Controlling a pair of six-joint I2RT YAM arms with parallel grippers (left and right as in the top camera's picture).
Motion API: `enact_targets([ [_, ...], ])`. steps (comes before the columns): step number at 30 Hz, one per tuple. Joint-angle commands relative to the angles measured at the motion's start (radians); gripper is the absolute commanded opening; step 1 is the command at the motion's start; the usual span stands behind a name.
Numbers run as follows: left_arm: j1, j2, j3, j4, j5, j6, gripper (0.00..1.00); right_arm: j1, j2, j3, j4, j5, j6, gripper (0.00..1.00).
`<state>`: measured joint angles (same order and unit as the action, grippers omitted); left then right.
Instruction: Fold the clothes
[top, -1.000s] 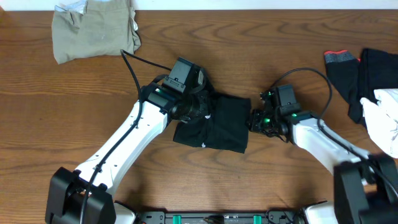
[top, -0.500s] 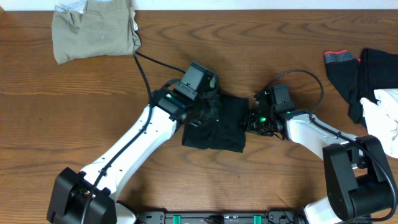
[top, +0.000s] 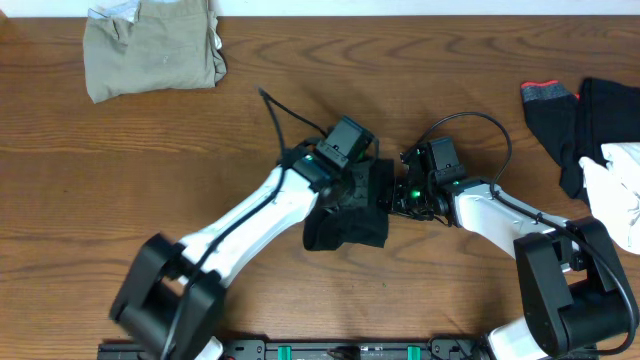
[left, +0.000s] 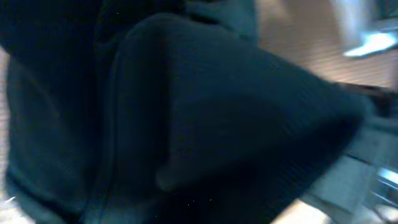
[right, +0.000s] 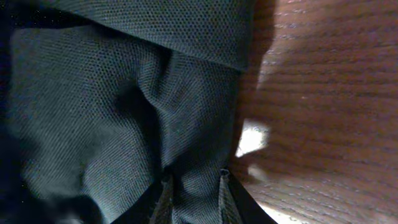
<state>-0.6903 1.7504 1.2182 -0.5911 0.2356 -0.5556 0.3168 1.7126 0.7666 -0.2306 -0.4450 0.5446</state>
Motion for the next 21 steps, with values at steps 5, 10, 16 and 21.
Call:
enact_targets([
  [5,-0.002,0.098,0.017,0.013,-0.013,-0.012,0.27,0.018,0.045,-0.020,-0.032,0.037,0.012,0.22],
  [10,-0.002,0.124,0.017,0.037,-0.012,-0.023,0.30,0.016,0.044,-0.018,-0.044,0.038,0.012,0.21],
  [16,-0.002,0.124,0.017,0.108,0.024,-0.026,0.72,-0.017,0.014,0.008,-0.120,0.037,0.005,0.16],
  [21,-0.002,0.118,0.018,0.161,0.074,-0.025,0.98,-0.041,-0.066,0.040,-0.238,0.044,-0.063,0.18],
])
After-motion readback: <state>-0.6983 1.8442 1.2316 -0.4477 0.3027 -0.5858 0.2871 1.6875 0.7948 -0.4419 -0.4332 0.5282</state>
